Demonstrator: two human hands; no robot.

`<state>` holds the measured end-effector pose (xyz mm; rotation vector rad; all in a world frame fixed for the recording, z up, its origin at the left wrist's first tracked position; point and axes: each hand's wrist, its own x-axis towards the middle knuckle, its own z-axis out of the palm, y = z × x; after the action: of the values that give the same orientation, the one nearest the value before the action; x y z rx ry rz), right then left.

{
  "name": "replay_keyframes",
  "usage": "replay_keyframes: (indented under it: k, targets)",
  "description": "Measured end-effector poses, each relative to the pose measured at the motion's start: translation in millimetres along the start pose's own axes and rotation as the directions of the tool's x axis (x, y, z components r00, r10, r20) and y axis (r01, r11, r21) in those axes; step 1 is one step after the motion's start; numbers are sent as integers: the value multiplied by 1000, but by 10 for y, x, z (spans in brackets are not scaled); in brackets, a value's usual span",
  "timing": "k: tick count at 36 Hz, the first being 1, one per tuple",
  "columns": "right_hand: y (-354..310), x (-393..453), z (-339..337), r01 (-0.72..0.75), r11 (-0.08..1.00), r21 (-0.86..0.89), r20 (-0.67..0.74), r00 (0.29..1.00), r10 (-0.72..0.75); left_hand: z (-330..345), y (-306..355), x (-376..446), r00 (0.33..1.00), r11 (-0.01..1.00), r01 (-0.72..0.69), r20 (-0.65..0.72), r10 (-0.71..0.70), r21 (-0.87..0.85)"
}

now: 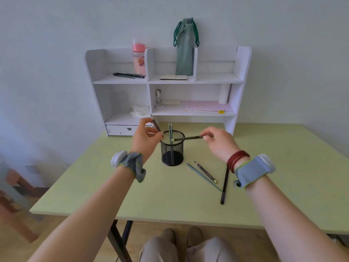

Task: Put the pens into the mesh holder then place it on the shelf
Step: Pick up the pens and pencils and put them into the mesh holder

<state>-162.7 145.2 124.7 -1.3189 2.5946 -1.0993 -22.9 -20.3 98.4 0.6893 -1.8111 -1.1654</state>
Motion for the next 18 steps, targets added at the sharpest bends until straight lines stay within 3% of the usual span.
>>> replay_keyframes:
  k: [4,9,15,18]
  targets:
    - [-123,253,-95,22,997,76,-64,998,-17,16,56,225,998,993,56,-5,-57,-106]
    - [-222,536,-89,30,956,290,-74,997,-8,68,29,403,997,994,81,21,-80,-73]
    - [-291,763,95,57,949,310,-108,994,-25,163,-39,459,997,997,64,36,-66,42]
    - [-315,823,204,64,970,234,-103,994,-41,200,-68,454,998,992,43,29,-47,119]
